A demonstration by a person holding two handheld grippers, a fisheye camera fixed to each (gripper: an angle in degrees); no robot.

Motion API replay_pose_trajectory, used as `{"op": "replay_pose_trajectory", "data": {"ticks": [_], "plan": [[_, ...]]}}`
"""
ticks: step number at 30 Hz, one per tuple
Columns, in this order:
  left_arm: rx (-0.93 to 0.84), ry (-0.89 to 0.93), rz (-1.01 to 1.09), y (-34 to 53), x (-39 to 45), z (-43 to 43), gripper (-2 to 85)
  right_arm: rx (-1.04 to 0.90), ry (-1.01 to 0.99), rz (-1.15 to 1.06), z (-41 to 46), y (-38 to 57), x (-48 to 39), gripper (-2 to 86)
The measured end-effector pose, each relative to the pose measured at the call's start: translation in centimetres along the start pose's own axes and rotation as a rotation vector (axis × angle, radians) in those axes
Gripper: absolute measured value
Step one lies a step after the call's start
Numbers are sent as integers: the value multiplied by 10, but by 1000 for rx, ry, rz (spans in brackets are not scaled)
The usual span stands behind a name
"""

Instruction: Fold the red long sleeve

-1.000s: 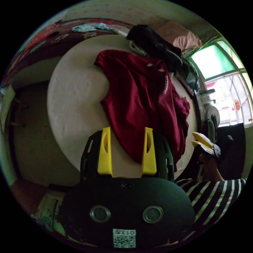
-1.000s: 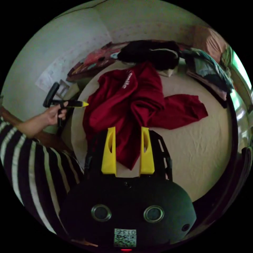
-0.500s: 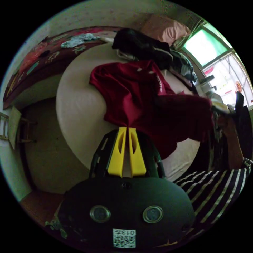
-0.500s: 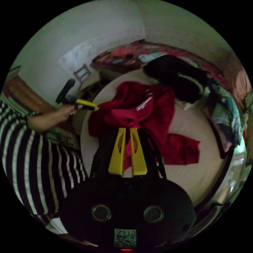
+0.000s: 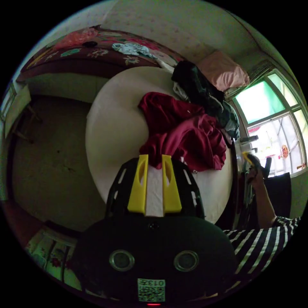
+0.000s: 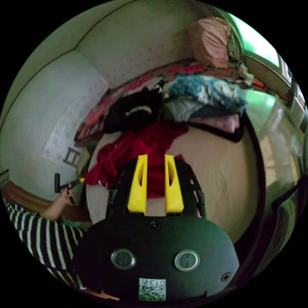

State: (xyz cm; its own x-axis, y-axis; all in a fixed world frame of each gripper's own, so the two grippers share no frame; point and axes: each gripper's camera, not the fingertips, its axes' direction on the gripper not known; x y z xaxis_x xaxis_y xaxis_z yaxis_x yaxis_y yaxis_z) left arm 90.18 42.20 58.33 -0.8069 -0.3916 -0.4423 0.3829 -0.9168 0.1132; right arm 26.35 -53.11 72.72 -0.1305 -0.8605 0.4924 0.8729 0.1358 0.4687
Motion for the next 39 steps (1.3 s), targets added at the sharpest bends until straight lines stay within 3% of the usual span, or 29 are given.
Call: {"op": "replay_pose_trajectory", "data": {"ticks": [4,10,13,20,25,30,32,35,37,39], "plan": [[-71,-61,66,19,14,21,142,-190,88,-227,64,54,-34,115],[-124,54,-36,-15,4,44,151,-330,289,-635,135,75,-81,117],[-138,-8,-16,-33,-3,45,44,-339,255,-626,146,59,-75,64],[-154,151,166,-54,3,18,12,-459,205,-567,146,41,-62,14],[-81,285,316,-53,14,-32,10,-241,-169,-461,31,51,-58,10],[-120,392,581,-44,37,-68,12,-82,-551,-504,-64,106,-74,13],[-209,327,652,-41,41,-68,13,-147,-605,-484,-67,128,-81,17],[-359,166,585,-39,21,-36,13,-497,-408,-346,-15,169,-77,30],[-415,193,482,-35,3,-12,12,-703,-455,-255,25,197,-61,44],[-443,175,411,-28,-9,5,12,-668,-410,-210,30,196,-46,63]]}}
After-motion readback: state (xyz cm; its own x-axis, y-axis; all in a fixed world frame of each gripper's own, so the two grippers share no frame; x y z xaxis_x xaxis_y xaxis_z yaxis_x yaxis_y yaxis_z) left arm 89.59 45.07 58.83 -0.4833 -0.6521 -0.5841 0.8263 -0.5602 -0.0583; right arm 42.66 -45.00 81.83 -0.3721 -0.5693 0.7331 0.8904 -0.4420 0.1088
